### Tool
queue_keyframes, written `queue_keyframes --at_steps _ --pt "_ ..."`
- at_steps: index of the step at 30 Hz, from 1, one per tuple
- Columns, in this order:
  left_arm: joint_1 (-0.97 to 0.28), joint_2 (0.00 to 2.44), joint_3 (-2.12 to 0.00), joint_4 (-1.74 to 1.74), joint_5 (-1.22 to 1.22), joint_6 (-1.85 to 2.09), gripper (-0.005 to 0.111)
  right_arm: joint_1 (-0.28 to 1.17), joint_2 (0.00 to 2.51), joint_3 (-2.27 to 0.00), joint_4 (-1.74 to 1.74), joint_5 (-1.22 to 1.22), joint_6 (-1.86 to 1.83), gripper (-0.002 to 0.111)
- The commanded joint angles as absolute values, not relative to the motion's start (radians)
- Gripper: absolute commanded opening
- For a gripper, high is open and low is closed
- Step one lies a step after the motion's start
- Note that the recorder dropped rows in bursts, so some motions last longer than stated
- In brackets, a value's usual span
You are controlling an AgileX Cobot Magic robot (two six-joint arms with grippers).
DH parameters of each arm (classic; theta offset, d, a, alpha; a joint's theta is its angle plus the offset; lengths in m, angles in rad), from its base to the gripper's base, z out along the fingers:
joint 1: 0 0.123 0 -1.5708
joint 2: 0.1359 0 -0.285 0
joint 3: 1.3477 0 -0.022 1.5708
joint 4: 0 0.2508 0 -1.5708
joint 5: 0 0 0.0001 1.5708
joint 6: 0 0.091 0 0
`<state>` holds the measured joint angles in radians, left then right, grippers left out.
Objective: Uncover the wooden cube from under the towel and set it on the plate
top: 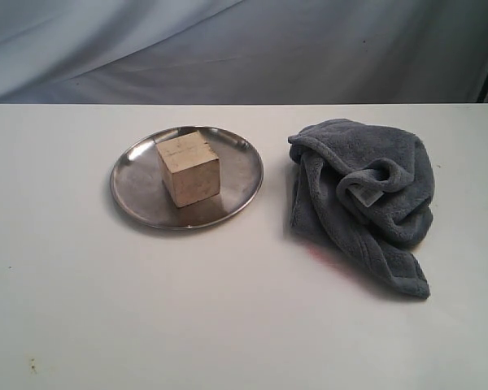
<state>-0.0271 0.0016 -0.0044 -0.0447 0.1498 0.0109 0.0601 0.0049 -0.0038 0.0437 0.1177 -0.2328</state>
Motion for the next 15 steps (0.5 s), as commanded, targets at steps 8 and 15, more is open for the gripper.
queue_keyframes --at_steps 8,15 --pt "-0.028 0.0 0.0 -0.044 0.146 0.008 0.001 0.061 0.0 0.0 0.046 0.081 -0.224 0.0" --pt "-0.028 0.0 0.0 -0.044 0.146 0.008 0.001 0.061 0.0 0.0 0.046 0.081 -0.224 0.0"
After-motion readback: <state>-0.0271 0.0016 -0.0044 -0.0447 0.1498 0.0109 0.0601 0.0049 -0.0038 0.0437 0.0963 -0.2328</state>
